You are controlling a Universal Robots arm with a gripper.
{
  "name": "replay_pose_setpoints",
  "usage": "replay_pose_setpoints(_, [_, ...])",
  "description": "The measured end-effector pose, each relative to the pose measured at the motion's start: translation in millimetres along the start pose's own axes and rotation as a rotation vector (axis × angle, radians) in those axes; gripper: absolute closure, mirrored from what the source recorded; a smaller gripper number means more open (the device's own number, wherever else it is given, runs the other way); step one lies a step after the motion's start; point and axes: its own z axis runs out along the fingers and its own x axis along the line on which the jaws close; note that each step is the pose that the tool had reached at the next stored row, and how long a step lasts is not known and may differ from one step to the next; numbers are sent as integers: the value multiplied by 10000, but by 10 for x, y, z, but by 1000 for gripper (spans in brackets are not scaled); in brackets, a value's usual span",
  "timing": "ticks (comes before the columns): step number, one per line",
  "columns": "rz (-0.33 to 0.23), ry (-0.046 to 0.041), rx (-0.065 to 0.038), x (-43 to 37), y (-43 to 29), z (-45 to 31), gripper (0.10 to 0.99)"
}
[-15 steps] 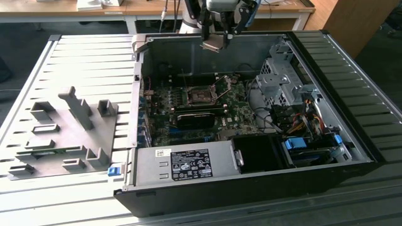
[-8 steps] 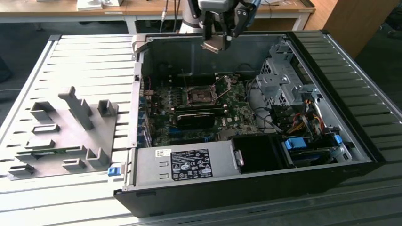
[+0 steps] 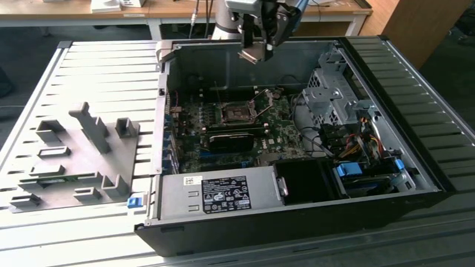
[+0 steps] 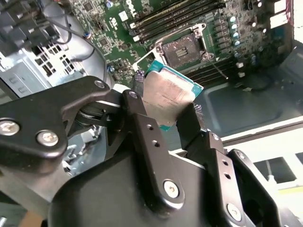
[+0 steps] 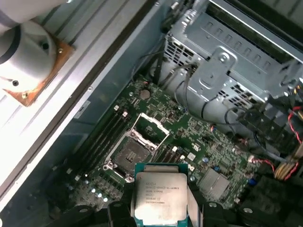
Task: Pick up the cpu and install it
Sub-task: 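Place the cpu into insertion slot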
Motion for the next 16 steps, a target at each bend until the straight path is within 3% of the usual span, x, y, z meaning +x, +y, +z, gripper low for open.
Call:
replay_pose_setpoints(11, [1609,-182,3,0,-3,25,557])
replay_pose_setpoints(16, [1996,-246,15,10,3,33,557])
